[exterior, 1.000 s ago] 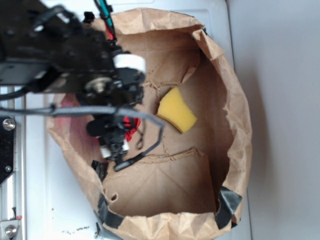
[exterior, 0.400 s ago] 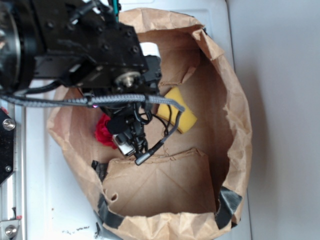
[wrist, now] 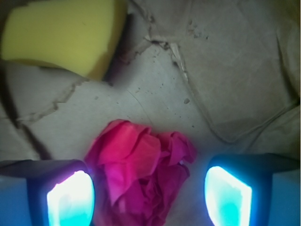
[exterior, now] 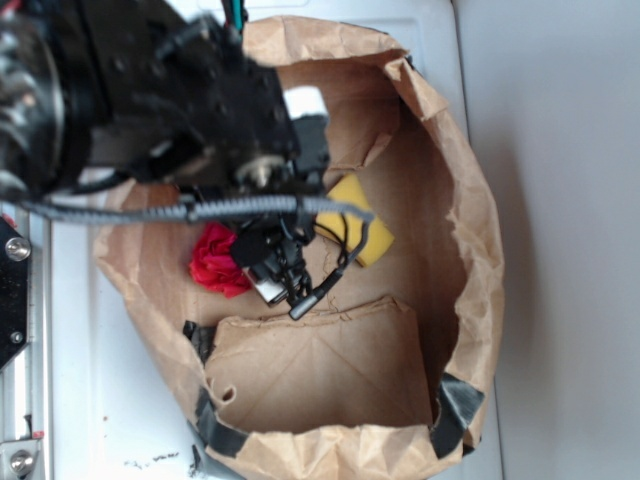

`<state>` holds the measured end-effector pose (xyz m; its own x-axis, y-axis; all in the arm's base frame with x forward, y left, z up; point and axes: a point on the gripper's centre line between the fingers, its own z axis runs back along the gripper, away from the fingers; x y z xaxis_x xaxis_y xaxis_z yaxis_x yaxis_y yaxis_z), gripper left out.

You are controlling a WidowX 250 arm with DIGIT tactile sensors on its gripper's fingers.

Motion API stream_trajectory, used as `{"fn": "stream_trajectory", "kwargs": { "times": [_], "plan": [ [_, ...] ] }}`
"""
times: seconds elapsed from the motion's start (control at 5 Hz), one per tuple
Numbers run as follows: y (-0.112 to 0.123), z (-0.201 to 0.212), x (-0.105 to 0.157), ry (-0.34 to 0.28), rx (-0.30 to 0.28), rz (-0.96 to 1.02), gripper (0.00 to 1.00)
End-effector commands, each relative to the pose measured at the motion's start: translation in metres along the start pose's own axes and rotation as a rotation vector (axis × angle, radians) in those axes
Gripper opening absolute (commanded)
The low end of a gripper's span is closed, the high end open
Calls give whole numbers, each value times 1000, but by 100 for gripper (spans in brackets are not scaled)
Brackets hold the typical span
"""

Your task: Grab the red paper.

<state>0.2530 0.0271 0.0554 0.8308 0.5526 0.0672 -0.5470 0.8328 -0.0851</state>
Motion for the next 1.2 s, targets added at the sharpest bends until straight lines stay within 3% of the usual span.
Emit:
{"fn": "stream_trajectory", "kwargs": {
  "times": [0.0, 0.4, 0.6, 0.8, 1.0],
  "plan": [
    [-8, -11, -6, -60, 17, -27, 100],
    [-11, -20, -12, -59, 49, -42, 100],
    [-9, -20, -11, -62, 50, -40, 0],
    [-7, -17, -10, -72, 45, -53, 0],
    [-7, 1, -10, -140, 18, -166, 0]
  ]
}}
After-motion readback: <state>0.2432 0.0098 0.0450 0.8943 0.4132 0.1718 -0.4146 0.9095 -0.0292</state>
